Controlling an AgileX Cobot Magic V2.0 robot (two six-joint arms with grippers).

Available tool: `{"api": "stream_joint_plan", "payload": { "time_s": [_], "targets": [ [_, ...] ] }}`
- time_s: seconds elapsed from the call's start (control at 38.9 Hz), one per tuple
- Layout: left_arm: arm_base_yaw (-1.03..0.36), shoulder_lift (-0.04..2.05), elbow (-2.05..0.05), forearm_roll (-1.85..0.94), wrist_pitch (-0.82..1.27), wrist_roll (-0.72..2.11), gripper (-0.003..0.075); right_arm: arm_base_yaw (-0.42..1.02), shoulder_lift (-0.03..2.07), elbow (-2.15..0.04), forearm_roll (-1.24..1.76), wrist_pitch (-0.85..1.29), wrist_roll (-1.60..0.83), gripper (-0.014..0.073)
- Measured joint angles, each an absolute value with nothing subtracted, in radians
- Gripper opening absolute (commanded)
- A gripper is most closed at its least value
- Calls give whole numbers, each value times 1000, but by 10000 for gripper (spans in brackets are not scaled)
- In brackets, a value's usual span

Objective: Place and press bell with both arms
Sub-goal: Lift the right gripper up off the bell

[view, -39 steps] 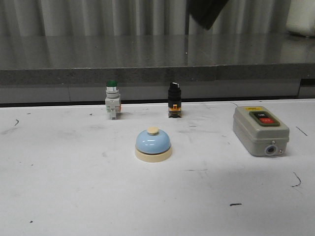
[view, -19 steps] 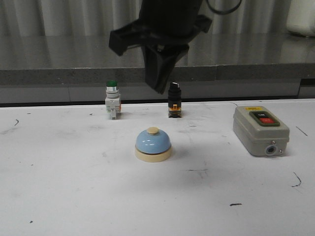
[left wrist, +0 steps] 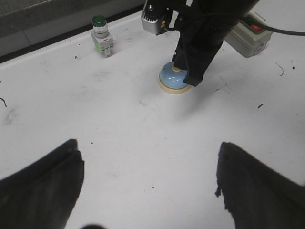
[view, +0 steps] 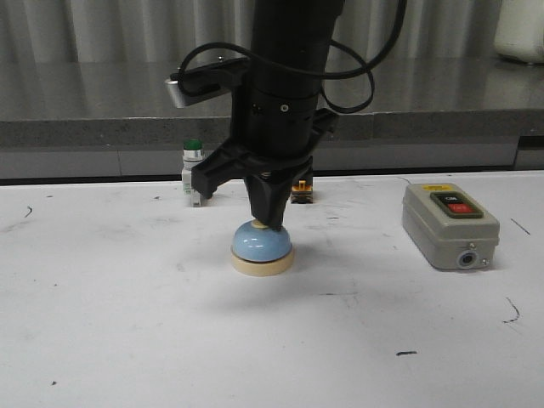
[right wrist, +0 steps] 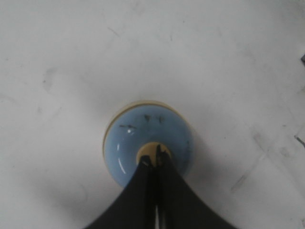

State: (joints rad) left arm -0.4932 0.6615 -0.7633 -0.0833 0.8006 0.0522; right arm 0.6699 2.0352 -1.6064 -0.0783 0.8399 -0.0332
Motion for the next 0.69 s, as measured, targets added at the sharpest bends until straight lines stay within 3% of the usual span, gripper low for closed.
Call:
{"api": "stream_joint_plan", "payload": {
  "time_s": [0.36,0.69],
  "targets": [
    [-493,662,-763,-83,801,52,554,661,1770,-1600,-78,890,-31,-69],
    [-493,662,-763,-83,801,52,554,532,1415,-1381,-72,893,-31,-69]
  ]
}}
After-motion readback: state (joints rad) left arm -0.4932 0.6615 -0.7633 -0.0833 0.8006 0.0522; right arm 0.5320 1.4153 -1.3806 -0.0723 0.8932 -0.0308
